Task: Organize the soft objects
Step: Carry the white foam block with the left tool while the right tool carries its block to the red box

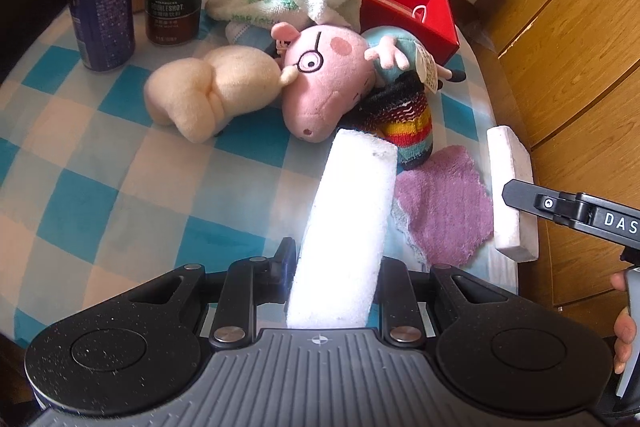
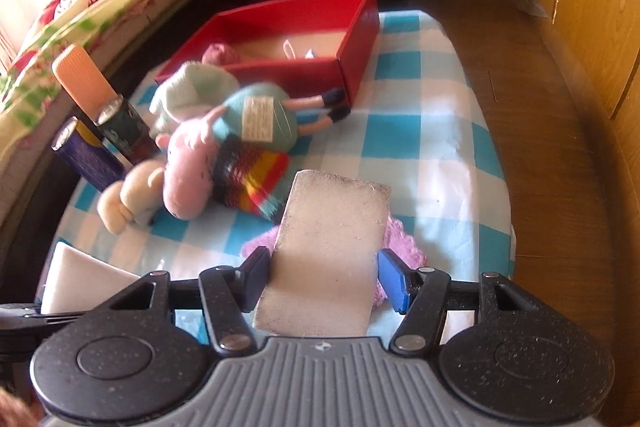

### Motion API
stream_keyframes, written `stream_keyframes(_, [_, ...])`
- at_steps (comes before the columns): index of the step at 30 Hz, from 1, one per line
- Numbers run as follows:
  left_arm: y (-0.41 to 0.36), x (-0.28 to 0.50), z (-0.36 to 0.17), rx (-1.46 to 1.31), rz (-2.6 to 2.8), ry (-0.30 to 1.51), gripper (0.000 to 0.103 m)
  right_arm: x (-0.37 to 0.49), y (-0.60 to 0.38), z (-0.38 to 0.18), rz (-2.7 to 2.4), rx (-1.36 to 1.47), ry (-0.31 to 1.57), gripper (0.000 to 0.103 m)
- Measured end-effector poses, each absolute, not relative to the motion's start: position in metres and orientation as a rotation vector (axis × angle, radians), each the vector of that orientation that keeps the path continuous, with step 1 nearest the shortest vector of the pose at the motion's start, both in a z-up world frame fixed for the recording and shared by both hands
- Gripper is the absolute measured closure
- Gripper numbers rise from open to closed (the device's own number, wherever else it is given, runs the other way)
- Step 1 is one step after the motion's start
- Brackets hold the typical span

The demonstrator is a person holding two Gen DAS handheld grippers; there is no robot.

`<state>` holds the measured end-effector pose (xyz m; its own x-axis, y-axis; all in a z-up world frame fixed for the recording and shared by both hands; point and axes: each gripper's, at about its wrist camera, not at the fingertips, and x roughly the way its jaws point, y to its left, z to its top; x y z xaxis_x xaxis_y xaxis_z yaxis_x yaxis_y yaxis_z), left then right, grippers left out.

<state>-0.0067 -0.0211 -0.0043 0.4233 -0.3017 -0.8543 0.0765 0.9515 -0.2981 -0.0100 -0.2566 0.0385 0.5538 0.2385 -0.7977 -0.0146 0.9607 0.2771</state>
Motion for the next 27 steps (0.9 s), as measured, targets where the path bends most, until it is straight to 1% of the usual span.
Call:
stream_keyframes(19, [-0.032, 0.015, 0.049, -0.148, -0.197, 0.973, 0.079, -0.012, -0.232, 0.100, 0.235, 0.176, 0.804, 0.066])
stream_keyframes(27, [-0.037, 0.027, 0.061, -0.114, -0.196, 0.933, 0.079, -0.006, -0.228, 0.122, 0.227, 0.163, 0.719, 0.066])
